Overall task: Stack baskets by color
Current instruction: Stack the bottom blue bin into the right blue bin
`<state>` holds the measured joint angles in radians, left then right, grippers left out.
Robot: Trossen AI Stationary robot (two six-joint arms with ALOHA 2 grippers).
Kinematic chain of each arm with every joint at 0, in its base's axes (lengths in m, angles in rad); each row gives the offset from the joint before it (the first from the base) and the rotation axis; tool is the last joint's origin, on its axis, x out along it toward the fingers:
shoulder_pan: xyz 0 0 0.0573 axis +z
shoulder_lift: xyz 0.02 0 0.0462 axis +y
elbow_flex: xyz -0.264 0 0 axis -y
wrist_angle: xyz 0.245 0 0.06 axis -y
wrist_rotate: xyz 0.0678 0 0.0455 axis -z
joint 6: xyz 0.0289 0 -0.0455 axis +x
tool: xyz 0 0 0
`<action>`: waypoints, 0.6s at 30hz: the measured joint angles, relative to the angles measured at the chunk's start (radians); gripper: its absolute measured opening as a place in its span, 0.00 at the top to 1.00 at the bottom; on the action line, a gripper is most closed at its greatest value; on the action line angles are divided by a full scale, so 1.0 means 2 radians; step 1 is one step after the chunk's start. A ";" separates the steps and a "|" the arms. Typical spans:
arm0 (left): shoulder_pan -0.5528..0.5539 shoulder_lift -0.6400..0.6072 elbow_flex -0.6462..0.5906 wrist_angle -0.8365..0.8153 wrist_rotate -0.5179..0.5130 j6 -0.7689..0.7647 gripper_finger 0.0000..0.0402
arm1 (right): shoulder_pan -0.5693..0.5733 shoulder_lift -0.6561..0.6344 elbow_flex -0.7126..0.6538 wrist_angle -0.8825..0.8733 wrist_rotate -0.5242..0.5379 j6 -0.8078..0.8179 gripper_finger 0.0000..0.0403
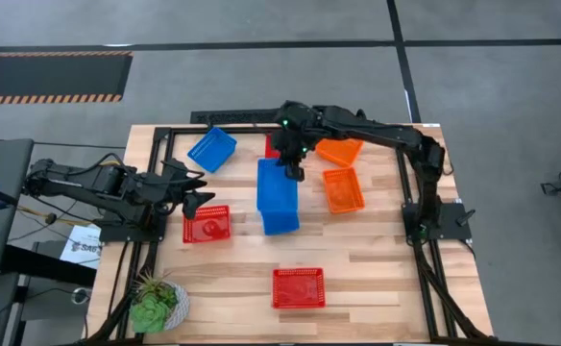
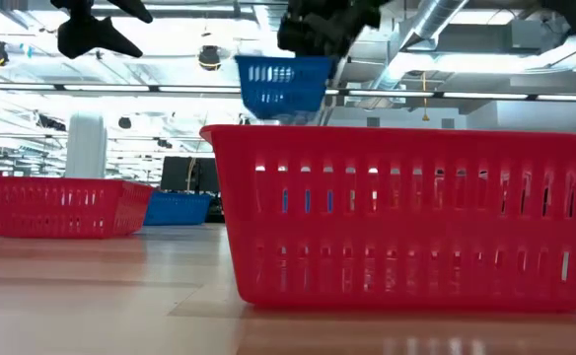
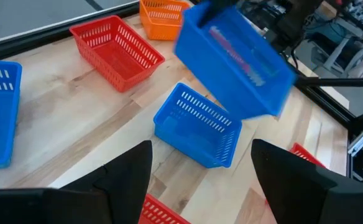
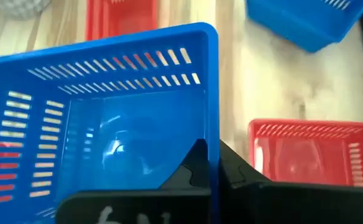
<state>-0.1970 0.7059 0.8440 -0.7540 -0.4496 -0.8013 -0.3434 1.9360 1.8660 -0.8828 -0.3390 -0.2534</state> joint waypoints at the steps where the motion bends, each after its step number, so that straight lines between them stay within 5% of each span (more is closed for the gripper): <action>1: 0.000 0.000 0.000 -0.001 0.000 0.003 0.35 | -0.006 0.000 -0.008 0.016 -0.013 -0.001 0.99; 6: 0.000 0.000 0.000 -0.002 -0.007 0.006 0.35 | -0.018 0.001 -0.052 0.060 -0.087 -0.006 0.99; 18: 0.000 0.000 0.000 0.001 -0.023 0.007 0.35 | -0.007 0.001 -0.123 0.121 -0.110 -0.034 0.99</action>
<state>-0.1967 0.7063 0.8440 -0.7512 -0.4947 -0.7869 -0.3564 1.9388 1.6206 -0.6404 -0.5591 -0.3211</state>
